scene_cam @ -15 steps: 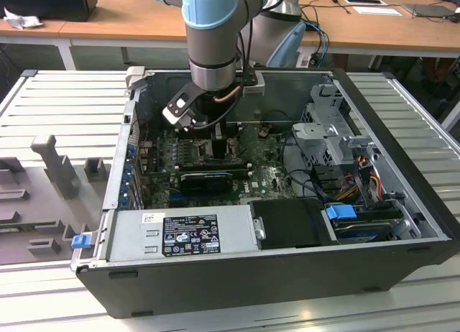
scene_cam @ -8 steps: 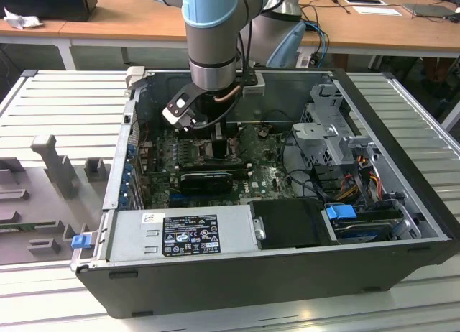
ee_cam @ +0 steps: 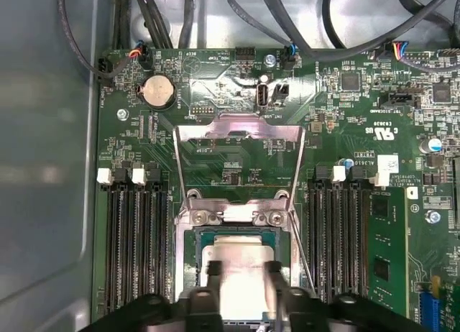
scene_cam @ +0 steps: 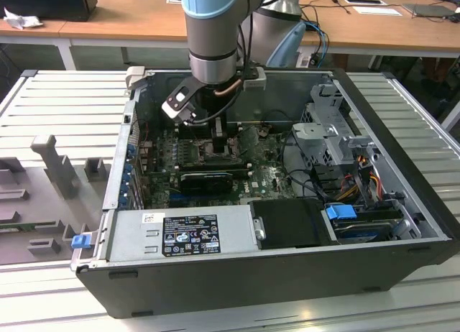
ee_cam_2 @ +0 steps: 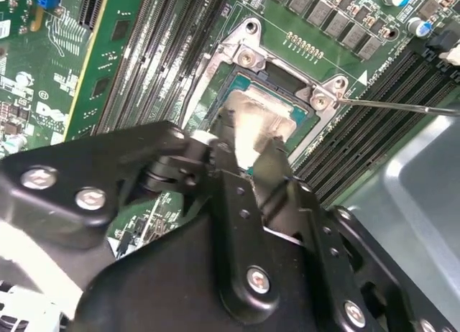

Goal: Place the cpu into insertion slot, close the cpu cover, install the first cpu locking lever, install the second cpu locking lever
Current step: 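Place the cpu into insertion slot, then close the cpu cover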

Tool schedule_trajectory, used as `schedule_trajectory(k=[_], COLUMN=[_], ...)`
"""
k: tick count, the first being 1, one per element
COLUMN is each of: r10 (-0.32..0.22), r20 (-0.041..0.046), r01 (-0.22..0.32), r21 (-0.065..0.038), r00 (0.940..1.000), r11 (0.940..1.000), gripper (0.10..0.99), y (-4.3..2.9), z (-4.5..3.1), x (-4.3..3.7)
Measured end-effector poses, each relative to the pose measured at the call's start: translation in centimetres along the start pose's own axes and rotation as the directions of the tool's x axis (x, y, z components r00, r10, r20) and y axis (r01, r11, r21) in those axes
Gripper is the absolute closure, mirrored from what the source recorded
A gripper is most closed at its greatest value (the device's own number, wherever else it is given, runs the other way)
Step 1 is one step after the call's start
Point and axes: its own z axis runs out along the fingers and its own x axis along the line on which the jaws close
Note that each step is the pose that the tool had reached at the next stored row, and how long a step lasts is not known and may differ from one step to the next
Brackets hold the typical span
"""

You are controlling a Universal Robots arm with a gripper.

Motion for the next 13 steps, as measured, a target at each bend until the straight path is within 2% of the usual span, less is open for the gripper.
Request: schedule_trajectory(k=[2,3,4,13], r10=[0.000,0.000,0.000,0.000], r20=[0.0000,0.0000,0.0000,-0.0002], r01=[0.000,0.000,0.000,0.000], r21=[0.000,0.000,0.000,0.000], r00=[1.0000,1.0000,1.0000,1.0000], r11=[1.0000,1.0000,1.0000,1.0000], gripper=[0.871,0.871,0.980,0.980], y=[0.00,0.01,0.01,0.10], z=[-0.09,-0.14,-0.18,-1.18], x=[0.00,0.00,0.00,0.03])
